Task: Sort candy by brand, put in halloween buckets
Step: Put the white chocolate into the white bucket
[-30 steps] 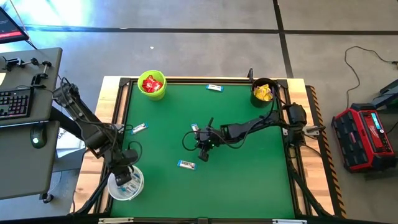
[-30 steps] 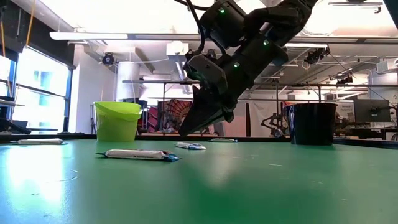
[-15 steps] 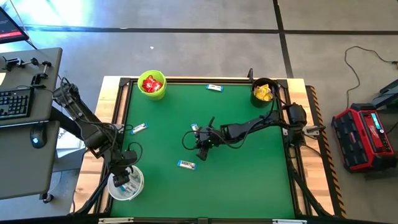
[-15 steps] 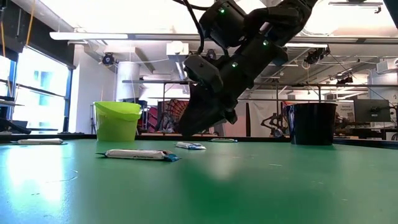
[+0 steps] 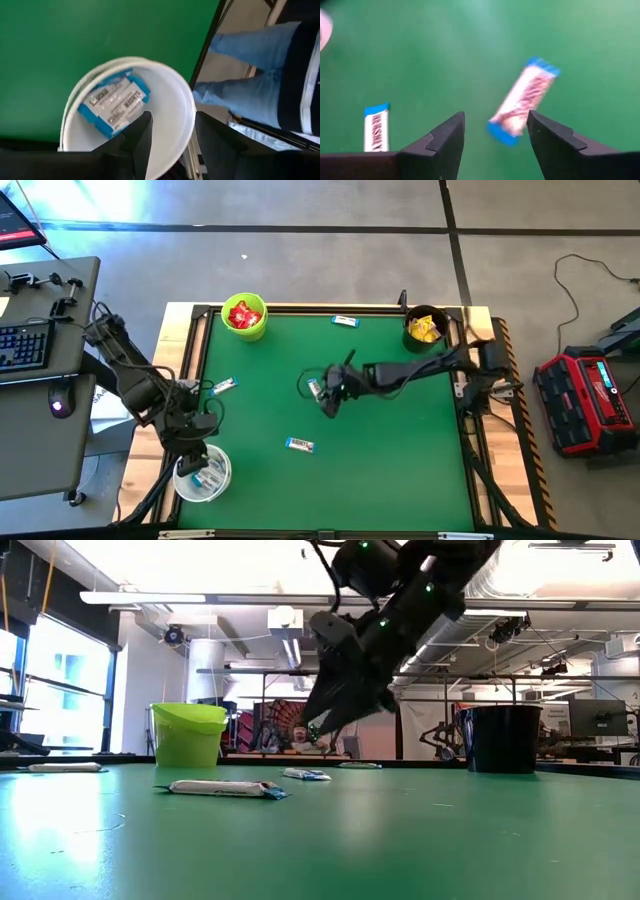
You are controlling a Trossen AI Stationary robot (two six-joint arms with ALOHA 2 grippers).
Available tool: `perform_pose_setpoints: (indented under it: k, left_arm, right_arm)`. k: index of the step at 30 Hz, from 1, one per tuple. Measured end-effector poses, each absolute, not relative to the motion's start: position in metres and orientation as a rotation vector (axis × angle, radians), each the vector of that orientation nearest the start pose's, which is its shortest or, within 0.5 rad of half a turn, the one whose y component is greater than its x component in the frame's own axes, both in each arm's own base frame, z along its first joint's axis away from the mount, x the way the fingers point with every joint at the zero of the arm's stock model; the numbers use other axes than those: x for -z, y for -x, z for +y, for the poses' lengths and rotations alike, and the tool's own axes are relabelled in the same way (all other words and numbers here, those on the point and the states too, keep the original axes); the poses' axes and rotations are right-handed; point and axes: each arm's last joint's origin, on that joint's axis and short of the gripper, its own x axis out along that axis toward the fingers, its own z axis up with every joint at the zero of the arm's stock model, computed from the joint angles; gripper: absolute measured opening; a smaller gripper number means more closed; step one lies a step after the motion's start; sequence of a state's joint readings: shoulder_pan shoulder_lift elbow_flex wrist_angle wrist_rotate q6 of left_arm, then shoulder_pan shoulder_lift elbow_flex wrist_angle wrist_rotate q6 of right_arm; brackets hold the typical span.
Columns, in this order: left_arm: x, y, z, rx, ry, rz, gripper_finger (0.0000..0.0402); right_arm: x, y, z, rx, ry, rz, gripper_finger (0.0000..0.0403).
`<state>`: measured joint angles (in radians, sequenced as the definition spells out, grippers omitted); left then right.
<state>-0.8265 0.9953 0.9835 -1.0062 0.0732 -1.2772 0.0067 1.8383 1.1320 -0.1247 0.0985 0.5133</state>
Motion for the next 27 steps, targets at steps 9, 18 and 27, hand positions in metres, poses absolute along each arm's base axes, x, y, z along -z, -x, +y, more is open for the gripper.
perform_pose_setpoints:
  k: [9, 18, 27]
  left_arm:
    - [-0.3, -0.132, -0.111, 0.039, 0.599, 1.171, 0.0143]
    - [-0.301, -0.154, -0.08, -0.054, 0.442, 1.028, 0.0143]
    - [-0.312, -0.181, -0.045, -0.331, 0.53, 0.727, 0.0142]
  right_arm:
    - [-0.214, -0.344, -0.081, 0.448, -0.403, 0.806, 0.0205]
    - [-0.219, -0.312, -0.159, 0.403, -0.328, 0.808, 0.0205]
    - [-0.211, -0.274, -0.222, 0.488, -0.349, 0.822, 0.0204]
